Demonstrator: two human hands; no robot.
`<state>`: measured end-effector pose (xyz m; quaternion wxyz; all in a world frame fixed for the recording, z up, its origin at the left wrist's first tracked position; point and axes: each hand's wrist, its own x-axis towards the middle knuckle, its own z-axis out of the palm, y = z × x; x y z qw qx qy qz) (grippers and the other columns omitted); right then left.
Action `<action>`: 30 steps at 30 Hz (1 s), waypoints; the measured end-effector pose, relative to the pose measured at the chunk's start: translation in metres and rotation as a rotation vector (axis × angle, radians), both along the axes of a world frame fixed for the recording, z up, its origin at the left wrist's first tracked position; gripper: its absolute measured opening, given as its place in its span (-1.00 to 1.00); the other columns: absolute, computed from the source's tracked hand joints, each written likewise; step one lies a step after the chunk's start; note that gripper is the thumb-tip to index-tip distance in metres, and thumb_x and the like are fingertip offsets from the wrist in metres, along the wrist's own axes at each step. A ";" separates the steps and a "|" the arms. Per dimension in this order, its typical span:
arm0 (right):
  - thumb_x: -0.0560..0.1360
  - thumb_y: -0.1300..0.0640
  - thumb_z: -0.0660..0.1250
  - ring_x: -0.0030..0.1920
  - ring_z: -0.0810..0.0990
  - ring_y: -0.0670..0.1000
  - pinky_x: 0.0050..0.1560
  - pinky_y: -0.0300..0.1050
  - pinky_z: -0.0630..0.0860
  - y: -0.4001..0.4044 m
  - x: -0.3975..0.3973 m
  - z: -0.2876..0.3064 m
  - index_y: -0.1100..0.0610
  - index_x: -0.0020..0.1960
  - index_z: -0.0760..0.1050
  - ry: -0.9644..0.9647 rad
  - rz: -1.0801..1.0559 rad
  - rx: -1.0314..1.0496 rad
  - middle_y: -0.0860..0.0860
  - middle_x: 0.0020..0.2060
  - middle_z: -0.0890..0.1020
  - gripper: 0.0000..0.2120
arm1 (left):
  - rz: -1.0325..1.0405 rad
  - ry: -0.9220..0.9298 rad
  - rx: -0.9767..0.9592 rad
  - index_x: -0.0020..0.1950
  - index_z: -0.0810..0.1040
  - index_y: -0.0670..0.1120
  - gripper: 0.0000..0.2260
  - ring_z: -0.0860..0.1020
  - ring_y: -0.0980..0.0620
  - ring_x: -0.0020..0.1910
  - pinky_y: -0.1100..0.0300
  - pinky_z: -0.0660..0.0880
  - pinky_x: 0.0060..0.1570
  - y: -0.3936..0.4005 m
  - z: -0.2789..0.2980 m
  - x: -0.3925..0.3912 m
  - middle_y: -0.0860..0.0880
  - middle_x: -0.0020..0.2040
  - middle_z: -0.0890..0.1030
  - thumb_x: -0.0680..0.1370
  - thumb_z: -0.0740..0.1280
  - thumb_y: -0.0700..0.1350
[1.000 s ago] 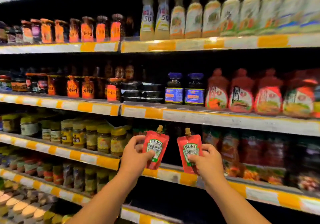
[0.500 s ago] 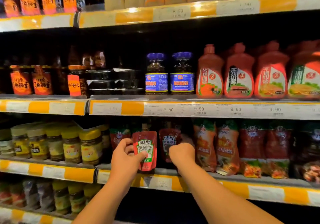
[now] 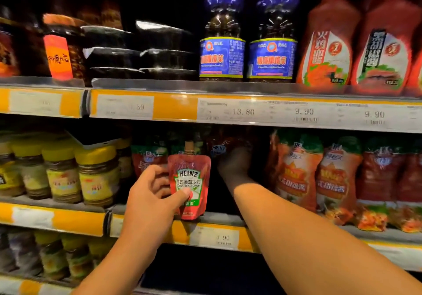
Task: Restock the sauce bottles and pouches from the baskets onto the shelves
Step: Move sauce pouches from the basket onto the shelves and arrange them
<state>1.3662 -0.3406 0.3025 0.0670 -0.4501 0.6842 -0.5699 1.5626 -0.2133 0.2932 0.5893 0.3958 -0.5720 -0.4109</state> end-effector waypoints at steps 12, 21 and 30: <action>0.55 0.21 0.44 0.32 0.58 0.15 0.32 -0.13 0.50 -0.001 -0.006 0.006 0.22 0.36 0.57 0.045 0.013 0.052 0.16 0.27 0.64 -0.61 | 0.010 -0.044 -0.050 0.11 0.54 0.08 -0.65 0.70 0.07 0.02 0.11 0.67 -0.05 0.008 -0.001 -0.002 0.02 -0.01 0.72 0.46 0.56 -0.24; 0.56 0.24 0.30 0.05 0.65 0.15 -0.06 -0.13 0.56 0.125 0.007 0.014 0.14 0.32 0.51 -0.006 0.244 0.204 0.14 0.16 0.64 -0.67 | 0.114 0.040 -0.139 0.11 0.54 0.13 -0.60 0.70 0.14 -0.02 0.23 0.65 -0.14 0.030 0.015 -0.021 0.10 -0.03 0.70 0.45 0.57 -0.26; 0.62 -0.13 0.26 0.38 0.32 -0.20 0.49 -0.11 0.22 0.252 -0.055 -0.043 -0.18 0.59 0.16 0.914 0.336 0.222 -0.32 0.34 0.38 -0.42 | 0.156 -0.217 0.010 -0.09 0.42 0.08 -0.65 0.57 0.19 -0.22 0.36 0.40 -0.44 0.007 0.020 -0.096 0.09 -0.12 0.58 0.45 0.60 -0.12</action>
